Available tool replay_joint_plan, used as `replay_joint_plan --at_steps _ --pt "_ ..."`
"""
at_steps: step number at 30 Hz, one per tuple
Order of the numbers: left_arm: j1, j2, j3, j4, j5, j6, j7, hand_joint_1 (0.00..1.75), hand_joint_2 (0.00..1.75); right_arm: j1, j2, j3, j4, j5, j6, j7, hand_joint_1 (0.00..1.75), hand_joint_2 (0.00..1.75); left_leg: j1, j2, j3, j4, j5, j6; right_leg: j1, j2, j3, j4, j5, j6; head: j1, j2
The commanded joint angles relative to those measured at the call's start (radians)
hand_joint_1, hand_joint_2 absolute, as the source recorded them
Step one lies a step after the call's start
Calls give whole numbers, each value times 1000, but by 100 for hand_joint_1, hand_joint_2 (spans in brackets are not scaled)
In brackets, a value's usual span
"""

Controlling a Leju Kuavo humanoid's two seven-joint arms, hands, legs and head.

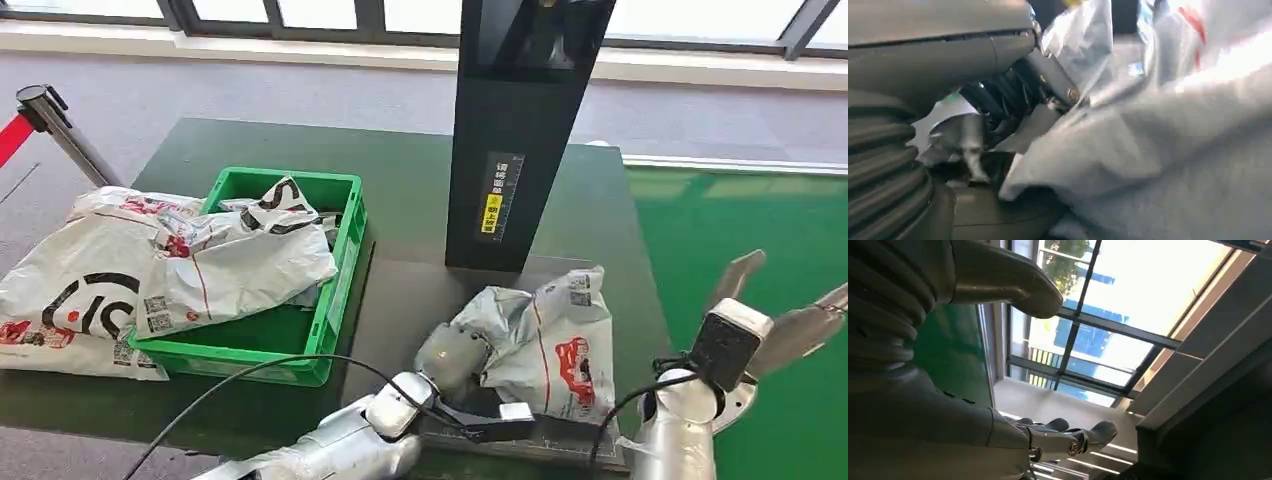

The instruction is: Moved the parcel from conveyor to table for the left to box.

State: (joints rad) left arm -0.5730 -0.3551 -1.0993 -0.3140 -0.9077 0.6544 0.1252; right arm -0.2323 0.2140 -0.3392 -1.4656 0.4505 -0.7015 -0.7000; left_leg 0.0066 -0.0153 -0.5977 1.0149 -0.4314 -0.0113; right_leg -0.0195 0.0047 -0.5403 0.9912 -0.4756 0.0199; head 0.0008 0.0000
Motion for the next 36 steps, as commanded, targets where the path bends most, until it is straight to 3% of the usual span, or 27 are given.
replay_joint_plan --at_steps 1,4,7,11,36 --pt "231 6 1010 -664 -562 44 -386 175 175 27 28 -111 -36 -14 3 2 0 175 -1 -3 -4 1 0 0 0 -4 -3 1 -1 -1 0 0" --pt "239 6 1088 -744 -539 44 -438 175 175 25 22 -109 -27 -19 3 2 0 175 0 2 -5 1 -1 0 0 1 -5 1 0 -1 0 0" --pt "261 6 1171 -823 -489 44 -483 175 175 20 17 -105 -14 -17 3 2 0 175 0 16 -4 -1 -1 -2 0 15 -10 1 2 -2 0 0" --pt "285 6 1291 -882 -453 44 -532 175 175 14 15 -110 0 -10 3 2 0 175 0 14 -2 -3 -1 -2 1 13 -8 0 2 -3 0 0" --pt "285 6 1291 -882 -453 44 -532 175 175 14 15 -110 0 -10 3 2 0 175 0 9 -3 -3 -1 -1 0 8 -7 1 0 -3 0 0"
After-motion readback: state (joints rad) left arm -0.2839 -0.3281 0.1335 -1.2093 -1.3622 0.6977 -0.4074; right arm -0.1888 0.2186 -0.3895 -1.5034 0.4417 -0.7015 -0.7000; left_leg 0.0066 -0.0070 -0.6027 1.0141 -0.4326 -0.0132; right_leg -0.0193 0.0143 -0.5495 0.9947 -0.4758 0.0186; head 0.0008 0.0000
